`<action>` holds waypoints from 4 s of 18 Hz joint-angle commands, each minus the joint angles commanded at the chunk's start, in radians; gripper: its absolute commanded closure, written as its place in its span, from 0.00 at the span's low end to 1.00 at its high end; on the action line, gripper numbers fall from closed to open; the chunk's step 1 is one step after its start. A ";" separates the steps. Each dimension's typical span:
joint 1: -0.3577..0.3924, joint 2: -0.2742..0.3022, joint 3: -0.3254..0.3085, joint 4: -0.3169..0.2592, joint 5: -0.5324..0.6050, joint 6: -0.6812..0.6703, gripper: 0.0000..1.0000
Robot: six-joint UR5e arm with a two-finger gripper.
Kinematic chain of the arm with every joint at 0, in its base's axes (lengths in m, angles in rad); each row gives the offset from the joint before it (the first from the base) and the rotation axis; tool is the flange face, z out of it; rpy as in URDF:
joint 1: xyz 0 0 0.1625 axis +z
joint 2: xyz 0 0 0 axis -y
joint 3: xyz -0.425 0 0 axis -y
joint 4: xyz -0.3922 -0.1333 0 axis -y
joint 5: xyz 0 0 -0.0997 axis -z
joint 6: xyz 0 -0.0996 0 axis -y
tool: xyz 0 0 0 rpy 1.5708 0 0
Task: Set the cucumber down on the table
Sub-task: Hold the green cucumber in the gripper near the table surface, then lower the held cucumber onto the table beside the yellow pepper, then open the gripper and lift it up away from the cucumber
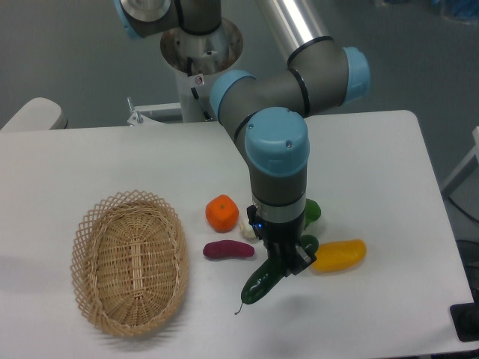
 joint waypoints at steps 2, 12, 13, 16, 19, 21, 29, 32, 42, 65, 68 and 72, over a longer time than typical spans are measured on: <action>0.000 0.002 -0.003 0.000 -0.002 0.000 0.78; -0.002 -0.002 0.009 0.003 -0.002 -0.006 0.78; -0.003 -0.002 0.005 0.003 -0.002 -0.008 0.78; -0.012 -0.011 0.002 0.009 0.000 -0.014 0.78; -0.015 -0.024 0.003 0.027 0.002 -0.017 0.78; -0.020 -0.038 -0.005 0.075 0.003 -0.015 0.78; -0.040 -0.159 -0.005 0.229 0.011 0.061 0.78; -0.035 -0.184 -0.015 0.230 0.011 0.141 0.79; -0.028 -0.262 -0.048 0.236 0.012 0.186 0.79; -0.052 -0.157 0.015 0.222 0.005 -0.006 0.00; -0.086 -0.100 -0.011 0.222 0.008 -0.001 0.00; -0.095 -0.011 -0.011 0.140 0.008 -0.029 0.00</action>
